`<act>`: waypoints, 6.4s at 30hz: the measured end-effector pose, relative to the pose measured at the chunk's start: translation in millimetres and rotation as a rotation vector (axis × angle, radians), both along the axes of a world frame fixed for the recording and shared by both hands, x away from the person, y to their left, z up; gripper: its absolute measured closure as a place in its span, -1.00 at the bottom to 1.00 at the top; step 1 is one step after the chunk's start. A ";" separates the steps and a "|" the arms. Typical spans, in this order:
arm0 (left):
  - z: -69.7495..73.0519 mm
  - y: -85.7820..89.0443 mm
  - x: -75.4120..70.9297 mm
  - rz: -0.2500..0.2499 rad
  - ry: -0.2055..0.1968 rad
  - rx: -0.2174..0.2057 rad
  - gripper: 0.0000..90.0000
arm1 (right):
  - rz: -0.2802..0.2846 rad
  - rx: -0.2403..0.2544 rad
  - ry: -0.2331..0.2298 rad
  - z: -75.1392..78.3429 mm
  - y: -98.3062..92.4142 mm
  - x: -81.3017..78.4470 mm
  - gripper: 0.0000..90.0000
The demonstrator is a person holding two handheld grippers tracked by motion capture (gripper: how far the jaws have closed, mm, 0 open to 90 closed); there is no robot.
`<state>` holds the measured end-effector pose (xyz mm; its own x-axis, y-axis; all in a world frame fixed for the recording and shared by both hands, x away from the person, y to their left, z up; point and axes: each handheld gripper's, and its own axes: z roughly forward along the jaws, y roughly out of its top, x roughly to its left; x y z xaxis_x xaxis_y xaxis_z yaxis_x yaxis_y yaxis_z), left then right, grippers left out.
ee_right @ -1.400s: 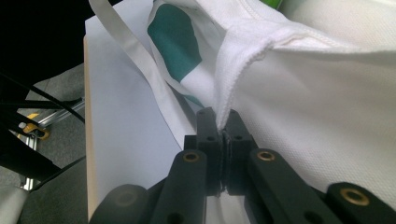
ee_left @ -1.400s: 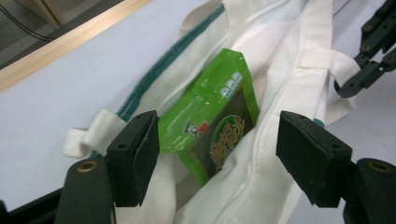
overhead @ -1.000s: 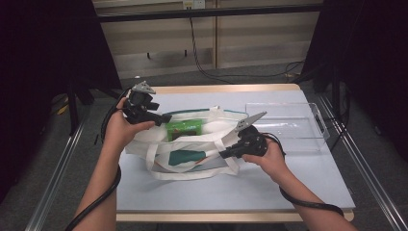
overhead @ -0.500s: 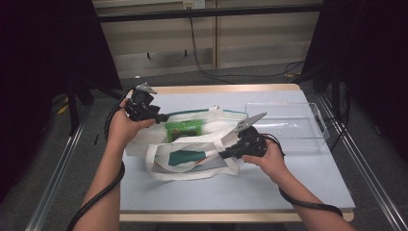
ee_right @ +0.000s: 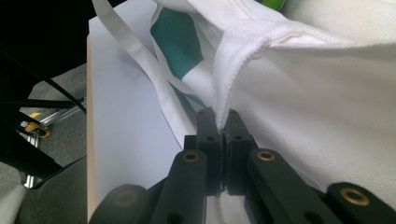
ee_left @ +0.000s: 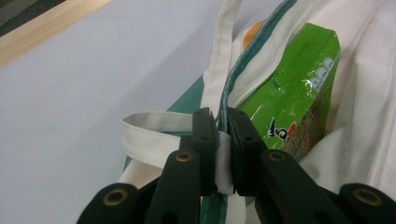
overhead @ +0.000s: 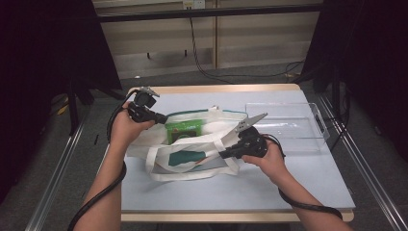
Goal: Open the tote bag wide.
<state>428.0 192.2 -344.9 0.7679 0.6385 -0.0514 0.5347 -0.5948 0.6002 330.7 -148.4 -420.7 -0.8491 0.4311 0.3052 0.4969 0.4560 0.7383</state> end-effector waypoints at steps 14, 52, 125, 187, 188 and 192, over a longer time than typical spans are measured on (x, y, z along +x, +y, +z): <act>4.9 3.8 16.7 0.080 0.013 -0.077 0.84 | 0.018 -0.009 0.020 -11.9 -5.5 -7.5 0.94; -23.5 -9.7 55.9 0.134 0.026 0.005 0.84 | 0.020 -0.012 0.050 -43.1 -12.7 -32.1 0.95; -14.4 -8.7 44.3 0.085 -0.006 0.026 0.82 | -0.004 -0.154 -0.256 7.6 19.8 -6.3 -0.26; -2.7 5.0 46.6 0.148 -0.036 -0.054 0.29 | 0.022 -0.186 -0.078 -19.7 9.4 -5.3 0.78; -2.7 6.4 45.8 0.146 -0.029 -0.053 0.26 | 0.022 -0.188 -0.077 -19.7 9.4 -5.4 0.78; -5.9 11.9 43.4 0.146 -0.023 -0.031 0.21 | 0.018 -0.192 -0.079 -19.8 10.2 -5.2 0.78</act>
